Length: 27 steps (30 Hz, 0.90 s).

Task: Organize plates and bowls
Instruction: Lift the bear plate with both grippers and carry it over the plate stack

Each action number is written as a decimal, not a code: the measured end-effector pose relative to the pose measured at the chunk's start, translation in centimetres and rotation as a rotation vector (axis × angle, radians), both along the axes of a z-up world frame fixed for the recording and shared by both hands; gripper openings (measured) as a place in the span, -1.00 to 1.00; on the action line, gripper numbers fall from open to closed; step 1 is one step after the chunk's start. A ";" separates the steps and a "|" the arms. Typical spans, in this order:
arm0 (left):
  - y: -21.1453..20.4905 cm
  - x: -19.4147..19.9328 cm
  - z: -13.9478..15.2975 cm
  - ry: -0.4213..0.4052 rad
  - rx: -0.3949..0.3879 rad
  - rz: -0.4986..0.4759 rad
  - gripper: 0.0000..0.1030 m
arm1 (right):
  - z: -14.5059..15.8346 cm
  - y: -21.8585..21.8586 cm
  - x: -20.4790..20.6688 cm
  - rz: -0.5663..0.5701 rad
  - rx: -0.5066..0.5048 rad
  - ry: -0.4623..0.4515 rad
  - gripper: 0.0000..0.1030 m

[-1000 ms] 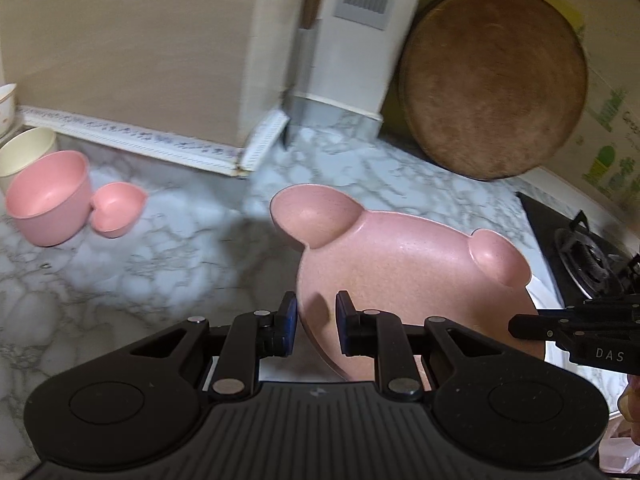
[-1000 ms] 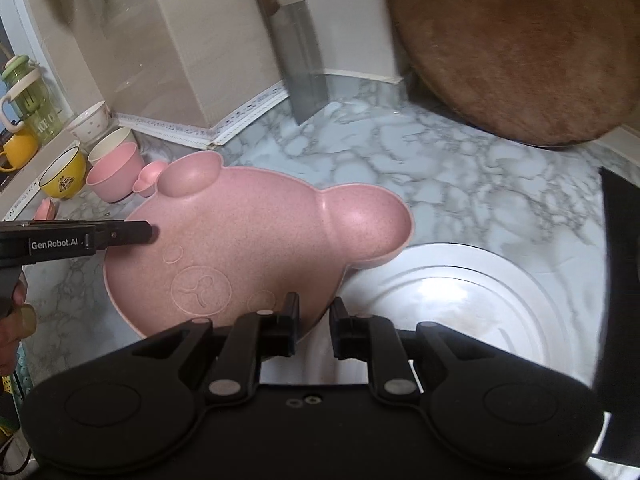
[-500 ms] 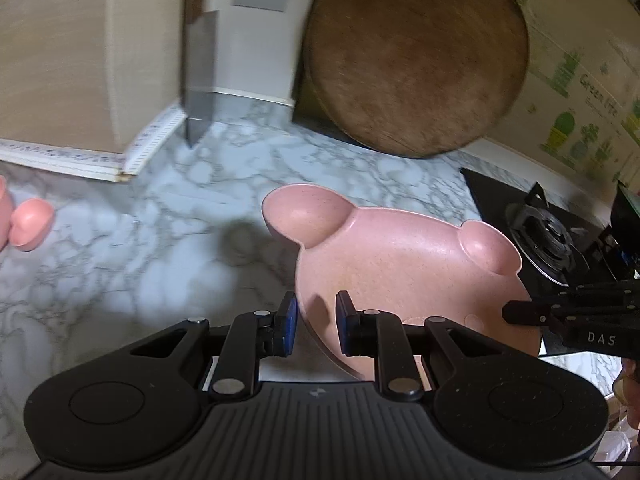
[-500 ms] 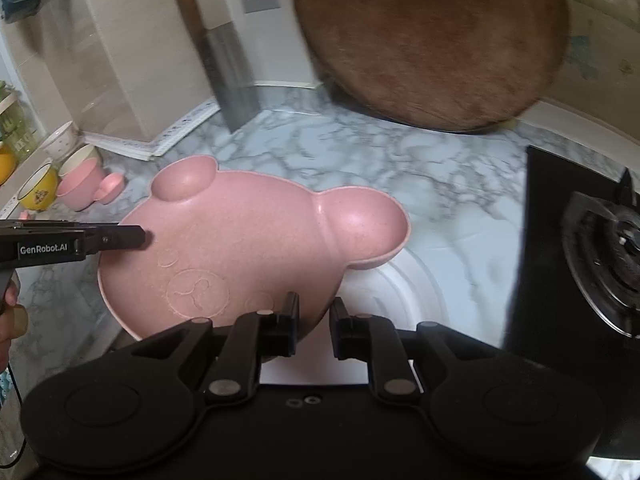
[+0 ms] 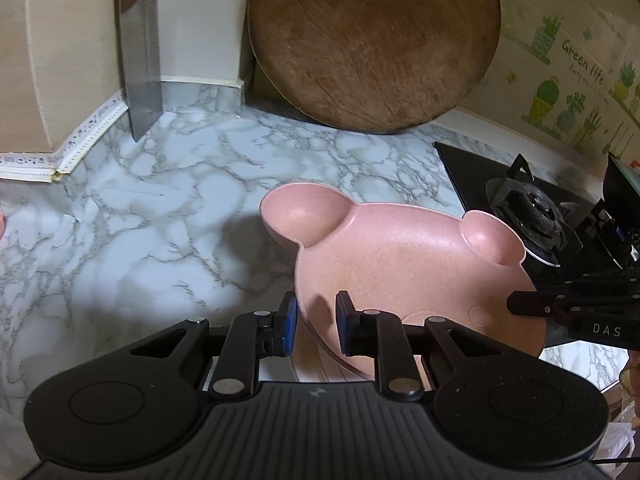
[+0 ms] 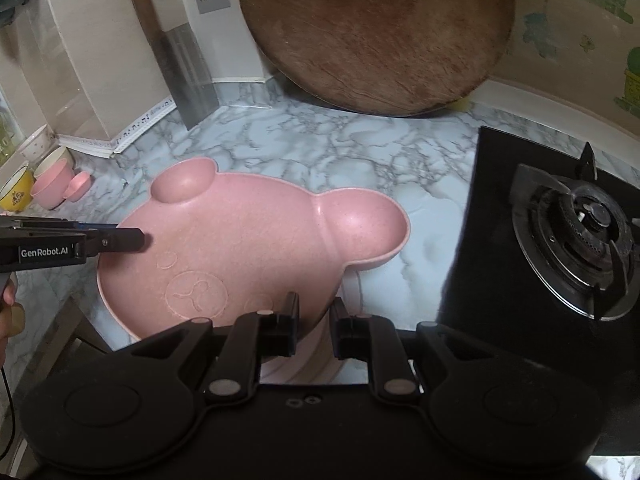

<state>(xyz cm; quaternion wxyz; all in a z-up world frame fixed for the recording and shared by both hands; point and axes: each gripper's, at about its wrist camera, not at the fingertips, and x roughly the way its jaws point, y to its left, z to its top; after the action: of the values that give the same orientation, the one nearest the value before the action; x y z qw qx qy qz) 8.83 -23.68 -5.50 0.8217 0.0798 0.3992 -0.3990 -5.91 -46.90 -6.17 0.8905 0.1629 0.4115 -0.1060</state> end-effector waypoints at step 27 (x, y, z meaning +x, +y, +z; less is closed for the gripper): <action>-1.6 -0.3 -2.7 -0.031 0.070 -0.017 -0.62 | -2.7 0.1 1.4 -0.006 -0.087 0.081 -0.70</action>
<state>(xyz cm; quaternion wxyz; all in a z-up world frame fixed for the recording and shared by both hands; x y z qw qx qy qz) 8.54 -25.32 -8.18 0.8211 0.1183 0.3994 -0.3903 -4.56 -46.85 -8.87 0.8791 0.1208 0.4416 -0.1329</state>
